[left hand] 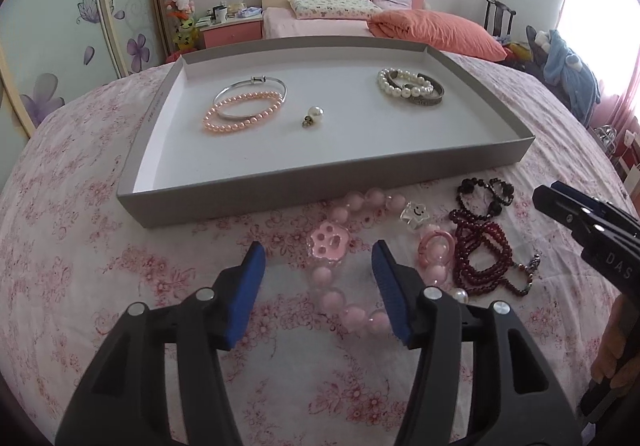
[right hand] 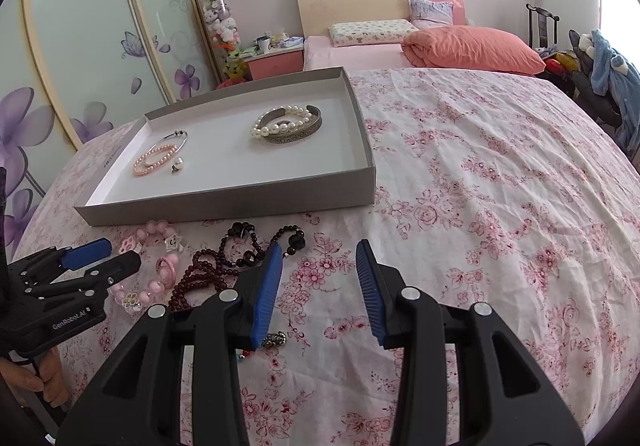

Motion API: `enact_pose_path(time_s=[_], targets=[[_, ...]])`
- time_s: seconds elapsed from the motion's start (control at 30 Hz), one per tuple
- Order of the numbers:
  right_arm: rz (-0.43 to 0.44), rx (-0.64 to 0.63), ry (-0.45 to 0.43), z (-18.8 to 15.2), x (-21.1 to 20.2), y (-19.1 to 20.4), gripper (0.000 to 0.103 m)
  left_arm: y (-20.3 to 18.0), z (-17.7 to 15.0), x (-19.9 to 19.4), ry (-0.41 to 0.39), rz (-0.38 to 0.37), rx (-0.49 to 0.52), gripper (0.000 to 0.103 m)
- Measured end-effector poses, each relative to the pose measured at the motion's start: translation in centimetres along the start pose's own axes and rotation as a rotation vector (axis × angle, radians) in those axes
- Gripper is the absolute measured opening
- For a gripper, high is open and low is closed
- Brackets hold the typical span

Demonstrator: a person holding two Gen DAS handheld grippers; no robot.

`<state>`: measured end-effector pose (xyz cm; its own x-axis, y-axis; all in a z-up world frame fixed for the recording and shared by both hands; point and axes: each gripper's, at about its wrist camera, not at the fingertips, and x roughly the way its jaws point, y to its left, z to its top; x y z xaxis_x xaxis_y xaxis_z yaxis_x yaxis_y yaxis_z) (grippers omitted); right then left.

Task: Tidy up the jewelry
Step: 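Move both grippers back over the pink crystal and black beaded bracelets, then grasp the pink crystal bracelet with the left gripper while the right gripper grasps the black beaded bracelet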

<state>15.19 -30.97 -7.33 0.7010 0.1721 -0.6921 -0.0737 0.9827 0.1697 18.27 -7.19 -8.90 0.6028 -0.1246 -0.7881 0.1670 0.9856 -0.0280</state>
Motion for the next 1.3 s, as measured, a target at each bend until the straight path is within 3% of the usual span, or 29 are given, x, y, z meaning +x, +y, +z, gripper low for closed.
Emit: enact_pose_path(time_s=[0.2, 0.5, 0.7, 1.13, 1.3], targets=[[-0.003, 0.003, 0.006, 0.0, 0.1, 0.0, 0.043, -0.5, 0.0, 0.1, -0.007, 0.028, 0.022, 0.052], [-0.024, 0.018, 0.035, 0.0, 0.9, -0.4, 0.049, -0.6, 0.1, 0.0, -0.014, 0.04, 0.029, 0.024], [-0.028, 0.021, 0.047, 0.0, 1.1, -0.4, 0.05, -0.1, 0.0, -0.2, -0.016, 0.045, 0.02, 0.023], [-0.007, -0.061, 0.065, 0.7, 1.7, 1.7, 0.05, 9.1, -1.8, -2.3, -0.015, 0.177, -0.127, 0.027], [0.002, -0.076, 0.092, 1.2, 2.8, 3.0, 0.05, 9.2, -1.7, -2.5, -0.013, 0.189, -0.126, 0.027]])
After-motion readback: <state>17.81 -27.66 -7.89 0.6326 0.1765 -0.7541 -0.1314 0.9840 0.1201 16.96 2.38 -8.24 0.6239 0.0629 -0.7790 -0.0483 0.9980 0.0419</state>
